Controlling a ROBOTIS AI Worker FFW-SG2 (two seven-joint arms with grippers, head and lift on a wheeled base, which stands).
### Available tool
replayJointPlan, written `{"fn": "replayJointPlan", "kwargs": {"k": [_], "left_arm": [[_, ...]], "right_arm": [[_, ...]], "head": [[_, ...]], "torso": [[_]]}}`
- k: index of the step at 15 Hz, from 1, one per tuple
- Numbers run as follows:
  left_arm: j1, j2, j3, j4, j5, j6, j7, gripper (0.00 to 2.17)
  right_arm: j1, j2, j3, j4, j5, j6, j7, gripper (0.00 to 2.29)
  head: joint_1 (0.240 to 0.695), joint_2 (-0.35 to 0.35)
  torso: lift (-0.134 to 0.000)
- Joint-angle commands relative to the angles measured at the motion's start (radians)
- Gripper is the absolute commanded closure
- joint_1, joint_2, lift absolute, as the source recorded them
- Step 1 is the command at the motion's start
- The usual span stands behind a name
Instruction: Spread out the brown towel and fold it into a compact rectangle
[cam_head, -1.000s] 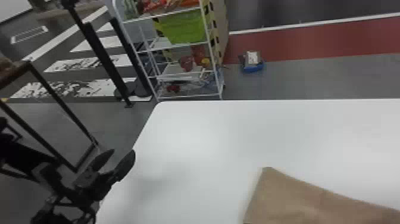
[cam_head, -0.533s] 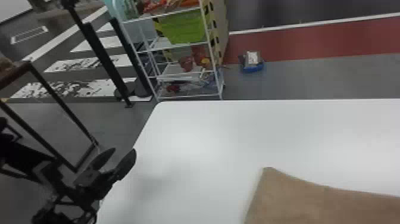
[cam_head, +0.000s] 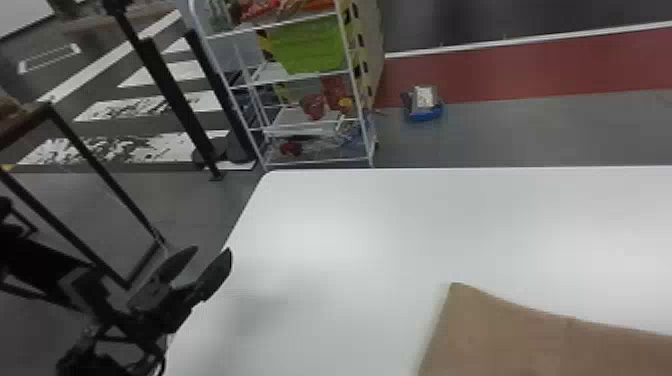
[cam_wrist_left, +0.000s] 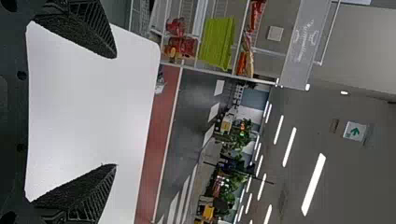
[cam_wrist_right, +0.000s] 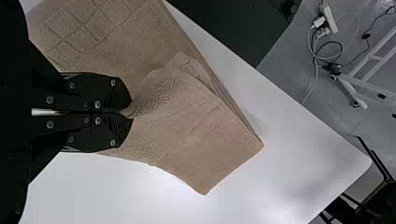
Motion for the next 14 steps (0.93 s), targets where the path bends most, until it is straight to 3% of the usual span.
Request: {"fn": "replayJointPlan", "kwargs": {"k": [1,14], "left_arm": [[-0.001,-0.003,-0.002,0.001,-0.003,0.0,0.0,0.04],[-0.001,-0.003,-0.011,0.009,-0.007,-0.003,0.006,0.04]], "right_arm": [[0.042,-0.013,-0.014,0.001,0.023,-0.003,0.008,1.14],[0.178,-0.039,-0.119,0.0,0.055,-0.034,0.008,1.14]], "head": [[0.695,0.35],[0.695,0.308]], "torso": [[-0.124],[-0.124]]}}
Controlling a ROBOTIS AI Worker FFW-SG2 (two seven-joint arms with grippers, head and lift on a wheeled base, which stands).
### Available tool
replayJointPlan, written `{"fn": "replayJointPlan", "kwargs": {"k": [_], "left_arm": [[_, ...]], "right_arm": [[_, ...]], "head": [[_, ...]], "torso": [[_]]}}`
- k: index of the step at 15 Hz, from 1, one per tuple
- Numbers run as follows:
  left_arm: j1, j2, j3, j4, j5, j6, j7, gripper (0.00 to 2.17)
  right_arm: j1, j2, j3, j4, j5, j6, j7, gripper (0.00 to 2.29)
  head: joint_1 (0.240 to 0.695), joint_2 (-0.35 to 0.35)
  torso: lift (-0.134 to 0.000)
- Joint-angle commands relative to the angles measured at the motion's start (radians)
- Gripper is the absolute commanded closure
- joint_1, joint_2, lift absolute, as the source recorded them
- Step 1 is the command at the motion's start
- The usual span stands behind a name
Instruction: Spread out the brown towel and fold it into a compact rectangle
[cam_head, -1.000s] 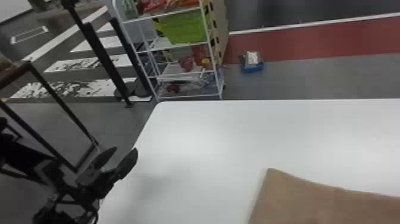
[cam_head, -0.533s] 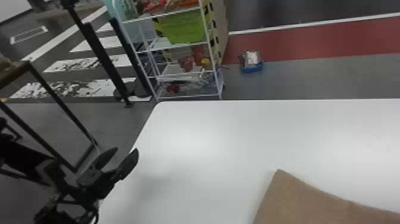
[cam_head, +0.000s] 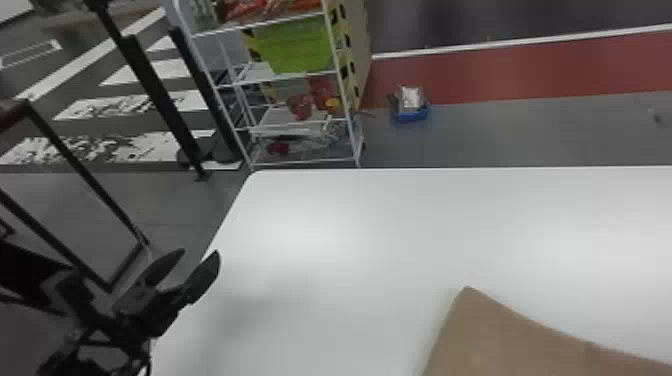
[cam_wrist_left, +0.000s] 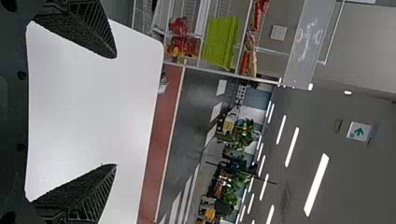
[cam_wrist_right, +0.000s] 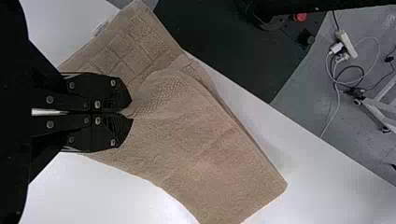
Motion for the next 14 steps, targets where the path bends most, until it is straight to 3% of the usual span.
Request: {"fn": "replayJointPlan", "kwargs": {"k": [1,4,5,6,7,10,11,13,14], "left_arm": [[0.0,-0.003,-0.003,0.002,-0.001,0.0,0.001,0.04],[0.0,-0.003,-0.006,0.003,-0.001,0.0,0.003,0.04],[0.0,-0.003,-0.006,0.003,-0.003,0.0,0.001,0.04],[0.0,-0.003,-0.006,0.005,-0.003,0.0,0.001,0.04],[0.0,-0.003,-0.006,0.005,-0.003,0.0,0.001,0.04],[0.0,-0.003,-0.006,0.003,-0.003,0.0,0.001,0.04],[0.0,-0.003,-0.006,0.003,-0.003,0.0,0.0,0.04],[0.0,-0.003,-0.004,0.003,-0.004,0.0,0.003,0.04],[0.0,-0.003,-0.006,0.003,-0.004,0.0,0.003,0.04]], "right_arm": [[0.018,-0.004,-0.014,0.004,0.015,-0.009,0.008,1.14],[0.039,-0.008,-0.011,0.031,0.054,-0.015,0.008,1.13],[0.038,-0.007,-0.002,0.053,0.081,-0.012,0.008,0.94],[0.03,-0.007,0.003,0.079,0.078,-0.009,0.008,0.38],[0.025,-0.007,0.003,0.085,0.075,0.006,0.008,0.09],[0.013,-0.008,0.003,0.106,0.066,0.016,0.008,0.02],[0.005,-0.008,-0.008,0.116,0.041,0.016,0.008,0.02],[-0.027,-0.008,-0.036,0.128,-0.077,0.083,0.008,0.03],[-0.036,-0.002,-0.034,0.135,-0.094,0.086,0.008,0.06]], "head": [[0.695,0.307],[0.695,0.295],[0.695,0.286],[0.695,0.278],[0.695,0.27],[0.695,0.24],[0.695,0.237],[0.695,0.23],[0.695,0.225]], "torso": [[-0.124],[-0.124],[-0.124],[-0.124],[-0.124],[-0.124],[-0.124],[-0.124],[-0.124]]}}
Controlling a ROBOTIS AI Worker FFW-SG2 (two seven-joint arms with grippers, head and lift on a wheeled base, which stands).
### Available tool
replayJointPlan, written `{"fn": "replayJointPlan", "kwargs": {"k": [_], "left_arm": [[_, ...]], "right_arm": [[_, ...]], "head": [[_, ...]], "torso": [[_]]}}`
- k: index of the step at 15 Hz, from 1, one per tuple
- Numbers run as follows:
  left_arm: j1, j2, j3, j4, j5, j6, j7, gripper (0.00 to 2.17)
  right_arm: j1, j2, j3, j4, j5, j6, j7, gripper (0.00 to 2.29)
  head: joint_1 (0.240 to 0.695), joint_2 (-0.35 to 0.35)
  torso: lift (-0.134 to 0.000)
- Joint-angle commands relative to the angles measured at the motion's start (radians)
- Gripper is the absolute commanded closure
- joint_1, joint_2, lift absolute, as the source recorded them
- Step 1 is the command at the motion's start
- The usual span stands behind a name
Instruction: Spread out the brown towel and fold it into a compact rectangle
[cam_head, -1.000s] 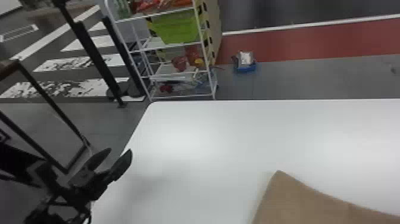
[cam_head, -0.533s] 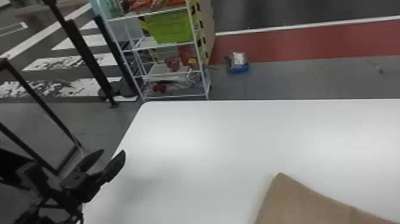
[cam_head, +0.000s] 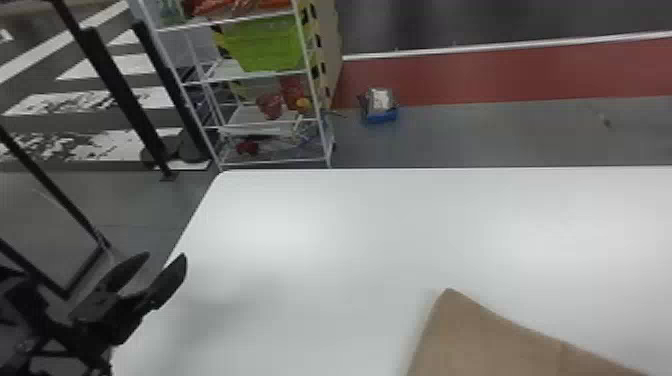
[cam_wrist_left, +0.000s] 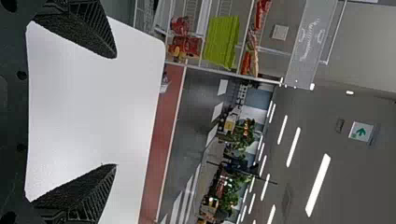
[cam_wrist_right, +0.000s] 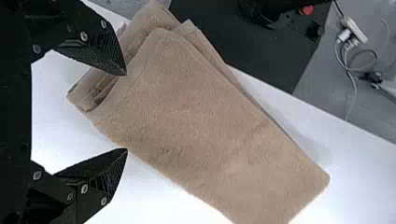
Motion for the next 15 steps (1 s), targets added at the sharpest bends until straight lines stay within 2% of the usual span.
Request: {"fn": "replayJointPlan", "kwargs": {"k": [1,4,5,6,7,8,10,11,12,13,14,15], "left_arm": [[0.0,-0.003,0.0,0.001,-0.001,0.0,0.001,0.04],[0.0,-0.003,0.001,0.001,-0.001,0.0,0.003,0.04],[0.001,-0.003,0.006,0.003,-0.001,0.0,0.003,0.04],[0.0,-0.003,0.006,0.003,-0.001,0.0,0.001,0.04],[0.0,-0.003,0.004,0.006,-0.001,0.0,-0.002,0.04],[-0.002,-0.003,0.001,0.02,-0.001,-0.003,-0.002,0.04],[-0.003,-0.003,0.0,0.028,-0.002,-0.009,-0.003,0.04],[-0.003,-0.003,-0.003,0.024,-0.008,-0.009,0.0,0.04],[-0.003,-0.003,-0.005,0.026,-0.008,-0.009,0.0,0.04],[-0.003,-0.003,-0.003,0.026,-0.008,-0.009,-0.005,0.04],[-0.003,-0.003,-0.003,0.026,-0.008,-0.009,-0.009,0.04],[-0.003,-0.003,0.0,0.028,-0.008,-0.012,-0.016,0.04]], "right_arm": [[-0.017,0.009,-0.004,0.014,-0.07,0.018,0.008,0.08],[0.008,0.007,0.011,0.011,-0.03,-0.114,0.008,0.09],[0.009,0.01,0.011,0.008,-0.042,-0.096,0.008,0.1],[0.006,0.012,0.013,0.008,-0.085,0.015,0.008,0.15],[-0.005,0.012,0.011,0.012,-0.166,0.141,0.008,0.19],[-0.028,0.033,-0.003,0.039,-0.304,0.267,0.008,0.2],[-0.098,0.059,-0.024,0.04,-0.462,0.576,0.008,0.19],[-0.101,0.078,-0.07,0.019,-0.538,0.671,0.008,0.2],[-0.12,0.11,-0.096,-0.021,-0.564,0.767,0.008,0.21],[-0.123,0.144,-0.112,-0.055,-0.561,0.788,0.008,0.21],[-0.121,0.174,-0.11,-0.099,-0.535,0.908,0.008,0.21],[-0.107,0.176,-0.104,-0.146,-0.522,1.156,0.008,0.21]], "head": [[0.695,0.224],[0.695,0.231],[0.695,0.238],[0.695,0.254],[0.695,0.26],[0.695,0.26],[0.695,0.248],[0.695,0.241],[0.695,0.232],[0.695,0.226],[0.695,0.223],[0.695,0.229]], "torso": [[-0.124],[-0.124],[-0.124],[-0.124],[-0.124],[-0.124],[-0.124],[-0.124],[-0.124],[-0.124],[-0.124],[-0.124]]}}
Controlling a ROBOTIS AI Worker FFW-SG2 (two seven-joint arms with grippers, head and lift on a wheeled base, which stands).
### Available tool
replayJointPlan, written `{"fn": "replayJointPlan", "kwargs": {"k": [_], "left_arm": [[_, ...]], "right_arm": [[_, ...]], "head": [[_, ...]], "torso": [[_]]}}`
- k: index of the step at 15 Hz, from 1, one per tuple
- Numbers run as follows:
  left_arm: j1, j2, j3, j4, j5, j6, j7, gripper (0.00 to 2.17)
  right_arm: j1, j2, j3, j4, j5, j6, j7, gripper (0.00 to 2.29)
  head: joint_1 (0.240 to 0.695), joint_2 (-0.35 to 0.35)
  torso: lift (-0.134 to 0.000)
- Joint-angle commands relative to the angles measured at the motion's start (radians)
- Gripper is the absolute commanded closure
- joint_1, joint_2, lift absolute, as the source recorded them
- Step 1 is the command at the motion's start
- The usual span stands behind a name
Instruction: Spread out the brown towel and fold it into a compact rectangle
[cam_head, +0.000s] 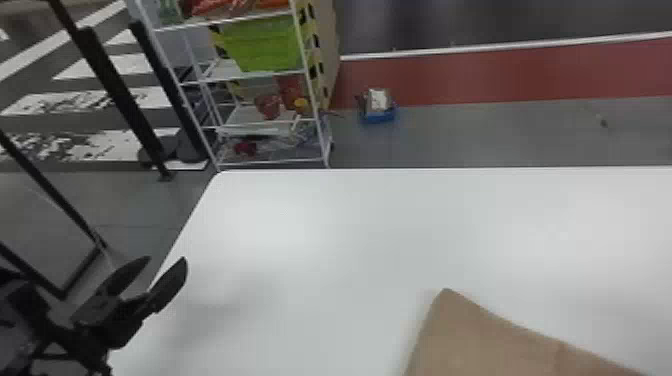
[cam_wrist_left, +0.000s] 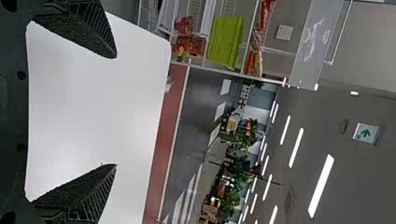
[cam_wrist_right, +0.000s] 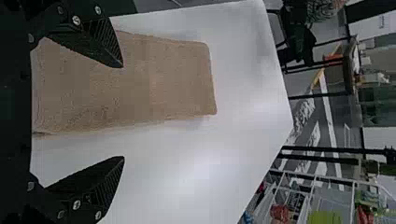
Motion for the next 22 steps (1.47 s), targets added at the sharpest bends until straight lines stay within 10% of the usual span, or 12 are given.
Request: {"fn": "replayJointPlan", "kwargs": {"k": [1,6,9,22], "left_arm": [[0.0,-0.003,0.014,0.001,0.002,-0.002,-0.021,0.04],[-0.003,-0.003,0.103,0.001,0.029,0.001,-0.078,0.04],[-0.014,-0.003,0.101,0.01,0.034,0.001,-0.098,0.04],[-0.014,-0.003,0.103,0.076,0.066,-0.005,-0.139,0.04]], "right_arm": [[0.035,0.023,-0.003,-0.095,0.017,0.461,0.008,0.21],[0.082,0.089,-0.077,-0.135,-0.065,0.927,0.008,0.22],[0.086,0.158,-0.209,-0.169,-0.123,0.929,0.008,0.22],[0.099,0.282,-0.083,-0.068,0.15,0.929,0.008,0.22]], "head": [[0.695,0.233],[0.695,0.282],[0.695,0.331],[0.695,0.295]], "torso": [[-0.124],[-0.124],[-0.124],[-0.124]]}}
